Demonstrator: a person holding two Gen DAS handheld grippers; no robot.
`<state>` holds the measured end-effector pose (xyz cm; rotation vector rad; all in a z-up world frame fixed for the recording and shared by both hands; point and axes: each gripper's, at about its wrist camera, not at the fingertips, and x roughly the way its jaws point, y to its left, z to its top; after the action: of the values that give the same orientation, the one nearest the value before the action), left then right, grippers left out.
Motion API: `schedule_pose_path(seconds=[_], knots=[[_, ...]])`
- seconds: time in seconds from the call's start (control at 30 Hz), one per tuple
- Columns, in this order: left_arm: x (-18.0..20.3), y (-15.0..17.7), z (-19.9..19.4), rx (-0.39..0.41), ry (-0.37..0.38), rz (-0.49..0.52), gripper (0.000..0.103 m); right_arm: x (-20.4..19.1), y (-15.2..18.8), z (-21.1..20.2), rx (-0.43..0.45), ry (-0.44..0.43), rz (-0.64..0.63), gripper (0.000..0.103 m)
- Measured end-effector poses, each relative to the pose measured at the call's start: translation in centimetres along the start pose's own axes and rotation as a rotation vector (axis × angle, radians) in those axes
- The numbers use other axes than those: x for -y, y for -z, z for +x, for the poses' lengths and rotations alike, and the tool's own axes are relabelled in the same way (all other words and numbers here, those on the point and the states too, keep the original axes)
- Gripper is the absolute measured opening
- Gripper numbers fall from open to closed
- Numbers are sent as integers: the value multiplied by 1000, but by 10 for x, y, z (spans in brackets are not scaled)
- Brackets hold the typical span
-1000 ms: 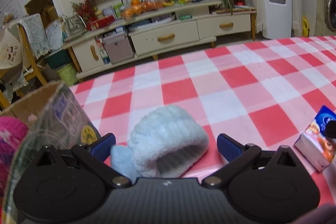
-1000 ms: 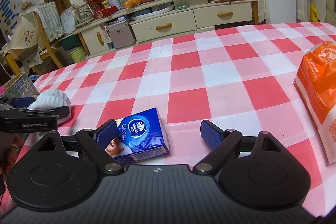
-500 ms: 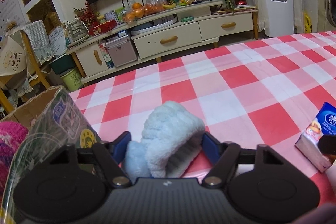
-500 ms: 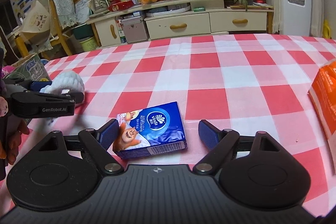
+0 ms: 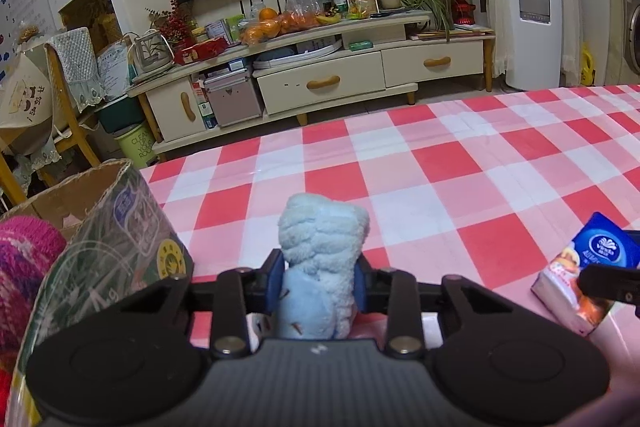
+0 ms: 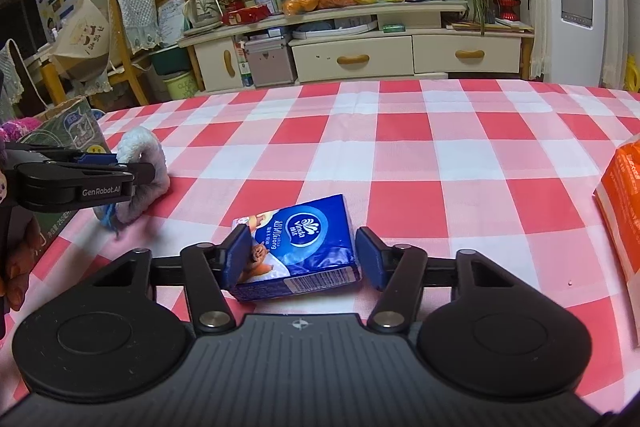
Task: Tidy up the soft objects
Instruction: 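Carry the slipper and tissue pack over the cardboard box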
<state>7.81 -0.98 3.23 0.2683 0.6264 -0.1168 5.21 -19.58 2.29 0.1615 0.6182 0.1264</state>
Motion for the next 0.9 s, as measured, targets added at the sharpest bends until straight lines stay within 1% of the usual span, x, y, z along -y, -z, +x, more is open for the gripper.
schedule_pose_path(seconds=[0.07,0.27,0.43,0.57,0.7,0.77,0.83,0.87,0.9], knots=[[0,1,-3,1,5,-11,30,1,0,0,2,-1,1,68],[1,3,-13,0,46,-39,29,3,-1,-2,15,-3,7,59],[2,5,-21,-5,89,-65,28,3,0,-3,22,1,1,57],[2,8,-29,-9,129,-87,28,2,0,-7,34,6,-13,53],[5,13,-36,-17,160,-87,28,3,2,-7,30,14,-14,50],[6,14,-40,-23,180,-88,28,3,2,-7,25,-1,-14,50],[7,15,-43,-31,193,-78,28,2,2,-7,20,-6,-16,55],[8,15,-44,-35,195,-74,28,2,3,-7,17,-9,-15,69],[8,16,-44,-40,196,-72,28,1,3,-6,12,-15,-10,90]])
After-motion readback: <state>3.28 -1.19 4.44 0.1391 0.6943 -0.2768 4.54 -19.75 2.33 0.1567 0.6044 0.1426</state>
